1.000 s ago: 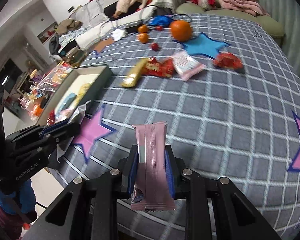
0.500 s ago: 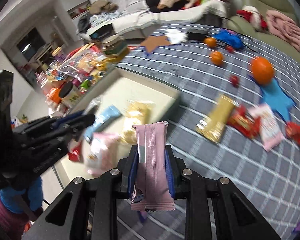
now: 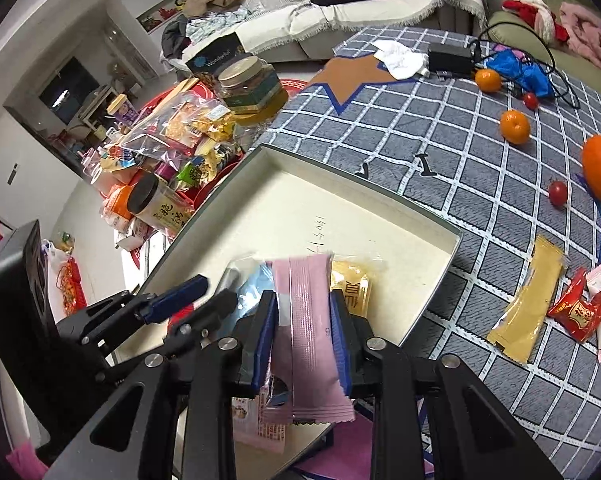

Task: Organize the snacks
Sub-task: 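Carry the clear packet with the left gripper while the right carries the pink packet into the white tray, then move both open grippers back toward the gold bar and red candy packet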

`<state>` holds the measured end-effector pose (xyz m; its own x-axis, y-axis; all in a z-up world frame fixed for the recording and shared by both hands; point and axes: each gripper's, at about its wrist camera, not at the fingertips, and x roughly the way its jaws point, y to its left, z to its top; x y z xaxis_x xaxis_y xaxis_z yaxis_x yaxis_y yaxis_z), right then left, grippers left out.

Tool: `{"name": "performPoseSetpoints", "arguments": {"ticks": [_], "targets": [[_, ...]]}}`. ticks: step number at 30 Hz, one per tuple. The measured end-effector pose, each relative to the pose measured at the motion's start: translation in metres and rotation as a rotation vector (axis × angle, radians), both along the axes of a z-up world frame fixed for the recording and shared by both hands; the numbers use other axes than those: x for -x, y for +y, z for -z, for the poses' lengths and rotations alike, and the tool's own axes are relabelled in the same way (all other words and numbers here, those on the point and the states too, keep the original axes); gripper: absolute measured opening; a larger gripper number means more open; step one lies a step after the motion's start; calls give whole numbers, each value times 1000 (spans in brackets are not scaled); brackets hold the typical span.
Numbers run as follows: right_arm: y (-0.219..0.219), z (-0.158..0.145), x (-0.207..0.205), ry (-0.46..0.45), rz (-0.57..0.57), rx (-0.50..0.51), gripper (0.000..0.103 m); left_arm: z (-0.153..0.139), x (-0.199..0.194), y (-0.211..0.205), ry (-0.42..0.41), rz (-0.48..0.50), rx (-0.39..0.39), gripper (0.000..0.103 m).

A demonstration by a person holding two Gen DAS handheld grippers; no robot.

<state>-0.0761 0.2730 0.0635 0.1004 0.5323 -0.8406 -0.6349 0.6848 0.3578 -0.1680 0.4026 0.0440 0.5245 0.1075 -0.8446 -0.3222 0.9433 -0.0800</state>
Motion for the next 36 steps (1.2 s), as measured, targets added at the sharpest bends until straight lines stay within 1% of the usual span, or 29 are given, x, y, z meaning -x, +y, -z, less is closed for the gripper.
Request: {"name": "performPoseSetpoints", "arguments": {"ticks": [1, 2, 3, 6, 7, 8, 10, 12, 14, 17, 20, 21, 23, 25, 28, 32, 34, 35, 36], "targets": [[-5, -1, -2, -13, 23, 2, 72, -1, 0, 0, -7, -3, -1, 61], [-11, -3, -2, -31, 45, -1, 94, -3, 1, -1, -15, -4, -3, 63], [-16, -5, -3, -40, 59, -3, 95, -6, 1, -2, -20, -3, -4, 66], [-39, -7, -12, -38, 101, 3, 95, -16, -2, -11, -28, 16, -1, 68], [-53, -7, -16, -45, 133, 13, 95, -20, -3, -16, -33, 29, -2, 68], [-63, -9, -19, -47, 152, 17, 95, -26, -4, -25, -45, 52, -9, 68], [-92, -9, -27, -49, 210, 18, 95, -36, -7, -43, -62, 97, -21, 74], [-121, -8, -35, -54, 270, 32, 95, -44, -13, -64, -74, 151, -26, 78], [-151, -4, -44, -59, 327, 55, 95, -49, -21, -88, -74, 208, -25, 78], [-191, 4, -53, -64, 393, 93, 95, -48, -39, -128, -60, 289, -36, 78], [-221, 13, -55, -97, 423, 155, 95, -37, -57, -157, -26, 331, -43, 78], [-232, 17, -58, -110, 435, 183, 95, -33, -62, -163, -15, 335, -42, 78], [-250, 22, -63, -104, 473, 192, 95, -23, -75, -174, 7, 332, -43, 78], [-274, 27, -74, -59, 549, 156, 95, -14, -87, -182, 20, 314, -49, 78], [-292, 34, -87, -12, 623, 108, 95, 2, -108, -188, 50, 283, -60, 78], [-296, 41, -102, 8, 677, 61, 95, 18, -126, -195, 84, 263, -73, 78], [-298, 47, -112, 32, 723, 28, 95, 26, -133, -197, 98, 255, -78, 78], [-299, 45, -117, 16, 750, 14, 95, 29, -136, -197, 104, 249, -81, 78], [-300, 46, -123, 23, 768, 0, 95, 33, -139, -197, 110, 244, -81, 78]]}}
